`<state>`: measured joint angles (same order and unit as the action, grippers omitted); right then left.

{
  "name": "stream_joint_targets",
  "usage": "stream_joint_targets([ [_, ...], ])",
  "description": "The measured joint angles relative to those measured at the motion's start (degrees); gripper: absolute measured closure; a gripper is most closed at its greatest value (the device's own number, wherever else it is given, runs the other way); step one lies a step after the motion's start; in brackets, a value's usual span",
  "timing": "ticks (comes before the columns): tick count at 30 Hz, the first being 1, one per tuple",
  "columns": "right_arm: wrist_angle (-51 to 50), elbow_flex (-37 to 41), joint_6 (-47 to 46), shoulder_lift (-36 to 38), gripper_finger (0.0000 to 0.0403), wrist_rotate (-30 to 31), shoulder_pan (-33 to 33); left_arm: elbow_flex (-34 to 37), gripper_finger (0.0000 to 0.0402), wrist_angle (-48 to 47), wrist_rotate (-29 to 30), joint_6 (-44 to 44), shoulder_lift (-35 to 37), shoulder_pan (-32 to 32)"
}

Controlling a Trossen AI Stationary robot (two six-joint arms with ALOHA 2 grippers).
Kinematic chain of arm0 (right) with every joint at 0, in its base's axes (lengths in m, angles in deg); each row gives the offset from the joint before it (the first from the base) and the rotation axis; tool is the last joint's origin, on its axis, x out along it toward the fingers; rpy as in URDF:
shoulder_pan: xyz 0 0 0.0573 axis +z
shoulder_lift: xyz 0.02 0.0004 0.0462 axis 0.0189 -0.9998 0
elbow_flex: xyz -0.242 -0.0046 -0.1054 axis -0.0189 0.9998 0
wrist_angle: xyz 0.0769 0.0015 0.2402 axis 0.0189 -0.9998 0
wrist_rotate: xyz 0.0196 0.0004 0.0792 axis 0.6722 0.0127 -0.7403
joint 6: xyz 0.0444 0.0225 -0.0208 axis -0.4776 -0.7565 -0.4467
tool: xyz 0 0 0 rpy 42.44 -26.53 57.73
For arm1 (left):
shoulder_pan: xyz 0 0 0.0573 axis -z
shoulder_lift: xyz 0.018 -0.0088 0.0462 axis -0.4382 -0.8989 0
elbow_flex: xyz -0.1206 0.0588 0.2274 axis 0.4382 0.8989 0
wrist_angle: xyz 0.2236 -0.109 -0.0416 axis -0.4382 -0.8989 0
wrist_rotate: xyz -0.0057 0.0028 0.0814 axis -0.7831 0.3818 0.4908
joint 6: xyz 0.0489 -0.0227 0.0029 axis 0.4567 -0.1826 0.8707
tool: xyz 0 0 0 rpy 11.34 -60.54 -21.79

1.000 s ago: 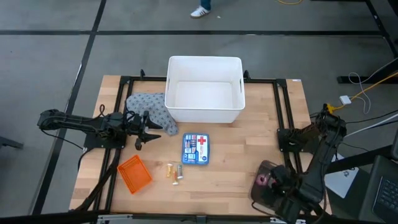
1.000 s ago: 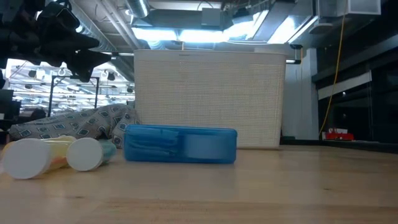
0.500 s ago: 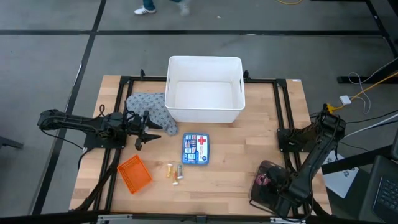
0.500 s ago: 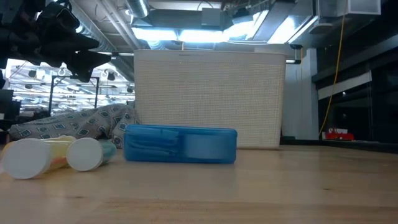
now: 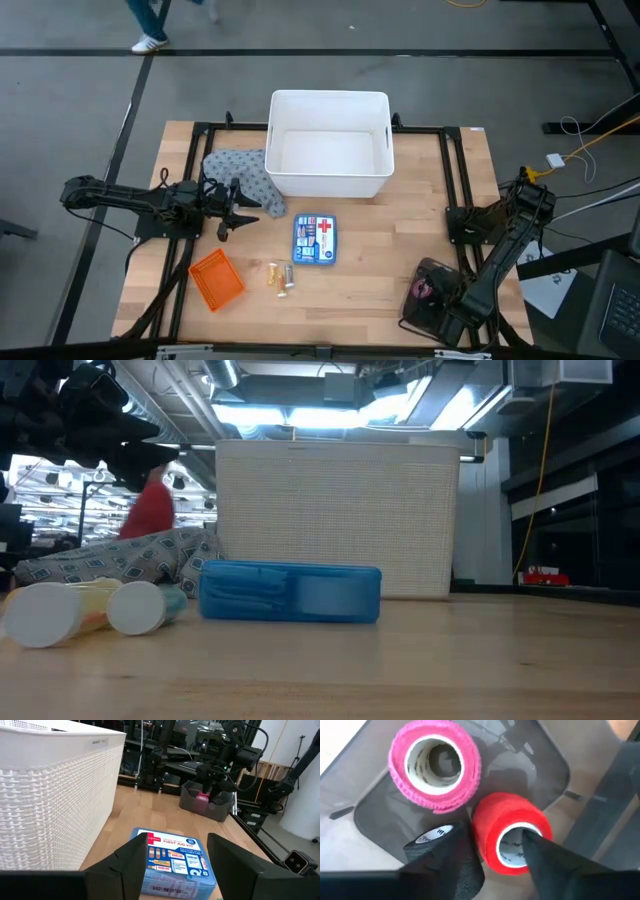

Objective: Pick & place medical supplies in basket/bin
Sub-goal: Put the red bandage into the black bin, then put the bottom yellow pill bottle into the orange bin

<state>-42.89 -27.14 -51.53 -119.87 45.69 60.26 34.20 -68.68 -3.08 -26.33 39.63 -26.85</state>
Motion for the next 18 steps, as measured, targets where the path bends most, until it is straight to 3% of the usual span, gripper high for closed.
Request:
stream_joint_targets([
  [3, 0.07, 0.00, 0.11, 0.96, 0.0159, 0.08, -0.45, 0.00, 0.0201, 0.00, 0.07, -0.01, 0.01, 0.00],
  [7, -0.26, 0.00, 0.10, 3.07, 0.0139, 0.23, -0.91, 0.00, 0.0201, 0.00, 0.11, -0.02, -0.01, 0.00],
  [18, 0.25, 0.00, -1.36, 9.28, 0.0165, 1.42, -1.29, 0.00, 0.0201, 0.02, 0.11, -0.02, 0.01, 0.01],
])
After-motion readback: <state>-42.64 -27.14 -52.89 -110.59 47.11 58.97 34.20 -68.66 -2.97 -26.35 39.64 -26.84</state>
